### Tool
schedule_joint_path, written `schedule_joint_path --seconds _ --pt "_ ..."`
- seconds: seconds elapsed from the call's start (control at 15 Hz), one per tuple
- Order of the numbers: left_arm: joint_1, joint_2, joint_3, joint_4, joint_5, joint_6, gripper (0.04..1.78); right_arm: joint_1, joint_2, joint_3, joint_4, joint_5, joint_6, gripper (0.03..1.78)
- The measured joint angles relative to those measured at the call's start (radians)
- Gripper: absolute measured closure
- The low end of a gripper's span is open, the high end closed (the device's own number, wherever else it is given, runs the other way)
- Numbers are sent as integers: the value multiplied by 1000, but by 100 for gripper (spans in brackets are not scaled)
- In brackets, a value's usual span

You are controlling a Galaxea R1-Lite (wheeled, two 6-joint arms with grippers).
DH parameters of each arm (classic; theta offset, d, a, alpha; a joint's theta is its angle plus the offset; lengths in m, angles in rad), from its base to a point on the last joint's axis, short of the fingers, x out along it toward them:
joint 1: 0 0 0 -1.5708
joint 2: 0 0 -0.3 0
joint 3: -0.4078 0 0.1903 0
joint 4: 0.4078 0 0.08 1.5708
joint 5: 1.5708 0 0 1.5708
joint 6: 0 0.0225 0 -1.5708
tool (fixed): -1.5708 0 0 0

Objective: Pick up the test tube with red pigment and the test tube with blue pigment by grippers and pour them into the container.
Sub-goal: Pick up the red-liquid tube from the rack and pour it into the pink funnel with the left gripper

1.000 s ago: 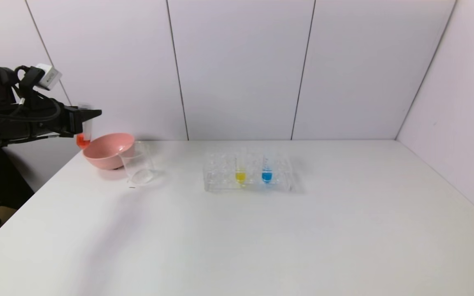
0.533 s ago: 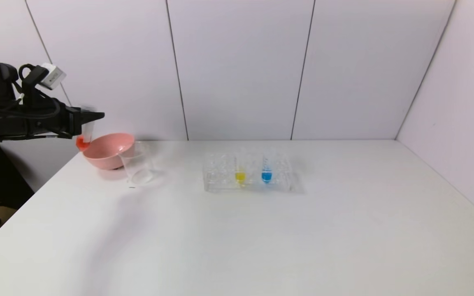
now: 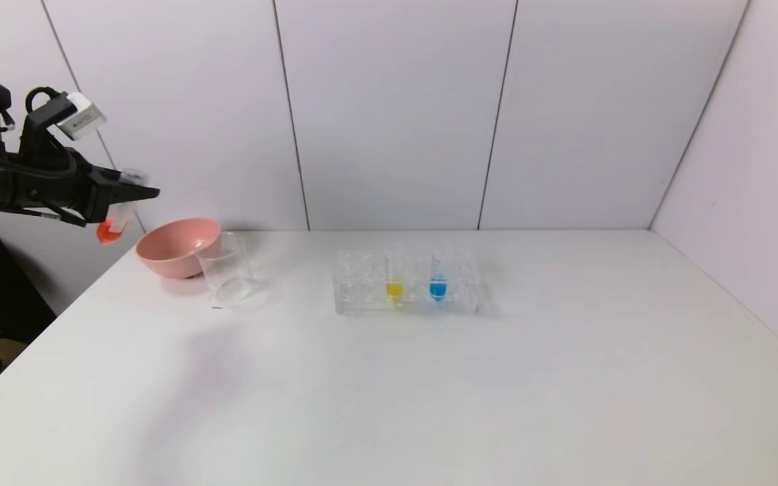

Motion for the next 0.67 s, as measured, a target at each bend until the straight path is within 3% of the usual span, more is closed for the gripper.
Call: schedule_joint_path --seconds 0.67 --pt "2 9 -52 61 -3 99 136 0 0 0 0 0 0 4"
